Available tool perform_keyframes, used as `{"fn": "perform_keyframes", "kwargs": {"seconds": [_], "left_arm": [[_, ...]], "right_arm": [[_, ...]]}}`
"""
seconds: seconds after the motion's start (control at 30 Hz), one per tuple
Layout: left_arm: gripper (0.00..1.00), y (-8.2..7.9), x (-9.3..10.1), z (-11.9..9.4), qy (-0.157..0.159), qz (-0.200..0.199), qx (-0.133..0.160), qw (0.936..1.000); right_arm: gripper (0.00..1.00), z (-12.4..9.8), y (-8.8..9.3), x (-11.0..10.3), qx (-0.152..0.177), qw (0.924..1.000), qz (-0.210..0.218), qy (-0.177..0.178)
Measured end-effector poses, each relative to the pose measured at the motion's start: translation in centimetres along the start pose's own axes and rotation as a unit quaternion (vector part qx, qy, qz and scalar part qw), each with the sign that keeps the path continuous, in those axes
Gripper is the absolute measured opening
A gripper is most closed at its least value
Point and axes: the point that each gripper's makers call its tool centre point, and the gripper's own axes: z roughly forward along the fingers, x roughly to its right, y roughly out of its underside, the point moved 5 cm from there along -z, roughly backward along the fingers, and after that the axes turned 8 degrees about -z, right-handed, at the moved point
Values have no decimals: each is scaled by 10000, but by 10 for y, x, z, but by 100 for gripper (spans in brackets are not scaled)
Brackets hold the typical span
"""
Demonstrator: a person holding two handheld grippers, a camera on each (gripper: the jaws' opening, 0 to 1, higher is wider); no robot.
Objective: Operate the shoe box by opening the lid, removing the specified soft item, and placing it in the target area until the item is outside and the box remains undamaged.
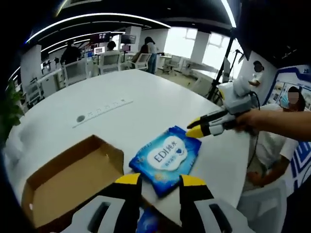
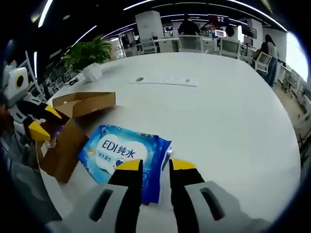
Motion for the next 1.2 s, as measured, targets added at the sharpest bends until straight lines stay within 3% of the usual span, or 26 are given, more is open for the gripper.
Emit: {"fn": "perform_keyframes", "kwargs": {"seconds": [0.2,0.4,0.87,1.2], "left_arm": [[33,5,-3,-14,61,53,127,9999],[36,12,-11,-31,79,227,218,9995],[37,37,-42,-63,-29,436,149,9989],[37,61,-60,-72,-27,608,31,9981]], "right_arm": [[23,-13,-6,-11,18,9999,-151,-31],[28,-17,-15,-9,75,9992,-374,-116],[34,-45,-43,-56,240,9937,-897,-621],[38,-49,-64,-94,266,9831,-1484,-1037]]}}
